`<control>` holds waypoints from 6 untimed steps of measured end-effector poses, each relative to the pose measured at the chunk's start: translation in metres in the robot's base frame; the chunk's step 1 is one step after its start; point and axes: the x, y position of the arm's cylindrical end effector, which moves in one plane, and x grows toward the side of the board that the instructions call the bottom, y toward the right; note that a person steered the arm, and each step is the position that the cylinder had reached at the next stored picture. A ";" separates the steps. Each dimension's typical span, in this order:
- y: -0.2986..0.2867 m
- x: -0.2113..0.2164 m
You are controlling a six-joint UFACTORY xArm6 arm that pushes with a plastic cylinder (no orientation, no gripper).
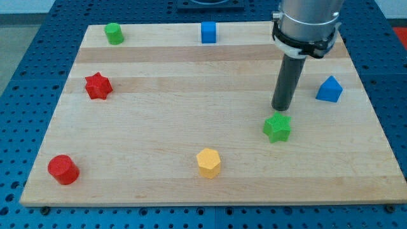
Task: Push the green star towards the bottom right
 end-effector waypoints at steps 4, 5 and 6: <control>-0.023 0.043; -0.012 0.057; 0.004 0.069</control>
